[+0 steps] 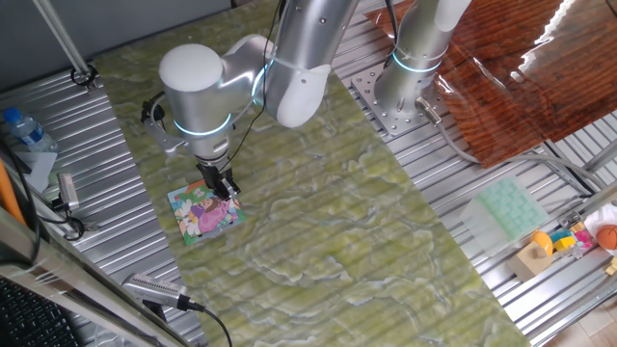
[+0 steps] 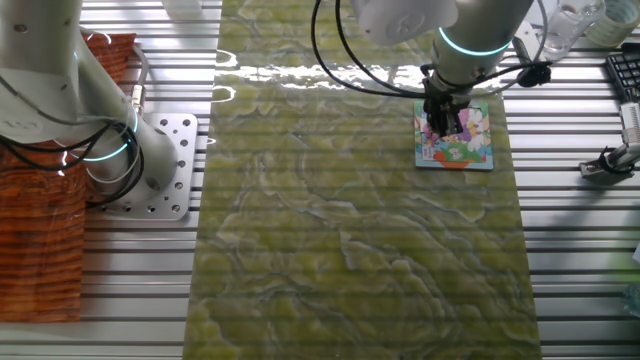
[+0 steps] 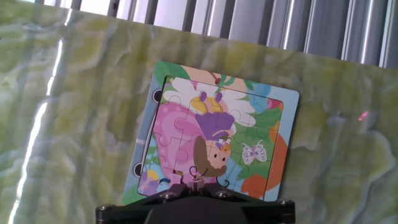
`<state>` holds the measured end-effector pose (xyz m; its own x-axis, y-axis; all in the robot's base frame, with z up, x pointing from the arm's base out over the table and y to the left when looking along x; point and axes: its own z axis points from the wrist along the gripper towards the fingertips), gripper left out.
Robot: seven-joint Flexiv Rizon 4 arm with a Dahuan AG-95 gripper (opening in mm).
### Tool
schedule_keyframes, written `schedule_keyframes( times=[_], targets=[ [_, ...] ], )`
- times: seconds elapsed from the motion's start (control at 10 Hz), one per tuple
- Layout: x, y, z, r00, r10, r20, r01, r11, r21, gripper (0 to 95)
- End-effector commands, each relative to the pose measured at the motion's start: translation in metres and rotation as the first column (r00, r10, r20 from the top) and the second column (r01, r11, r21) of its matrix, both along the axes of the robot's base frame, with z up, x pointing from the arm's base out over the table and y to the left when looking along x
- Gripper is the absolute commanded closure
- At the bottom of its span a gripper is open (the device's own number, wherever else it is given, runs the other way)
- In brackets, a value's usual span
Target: Assemble one piece of a puzzle
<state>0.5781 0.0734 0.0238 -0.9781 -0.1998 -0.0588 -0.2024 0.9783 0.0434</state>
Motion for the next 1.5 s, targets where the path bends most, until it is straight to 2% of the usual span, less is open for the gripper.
schedule_keyframes(
  times=[0.1, 1.1, 1.5],
  targets=[
    [0.0001, 0.0002, -0.0009, 1.000, 0.001, -0.007, -0.001, 1.000, 0.001, 95.0],
    [-0.0016, -0.0007, -0.0079, 1.000, -0.003, -0.002, 0.003, 1.000, 0.006, 95.0],
    [-0.0012, -0.0005, -0.0091, 1.000, -0.004, 0.005, 0.004, 1.000, 0.017, 95.0]
  ],
)
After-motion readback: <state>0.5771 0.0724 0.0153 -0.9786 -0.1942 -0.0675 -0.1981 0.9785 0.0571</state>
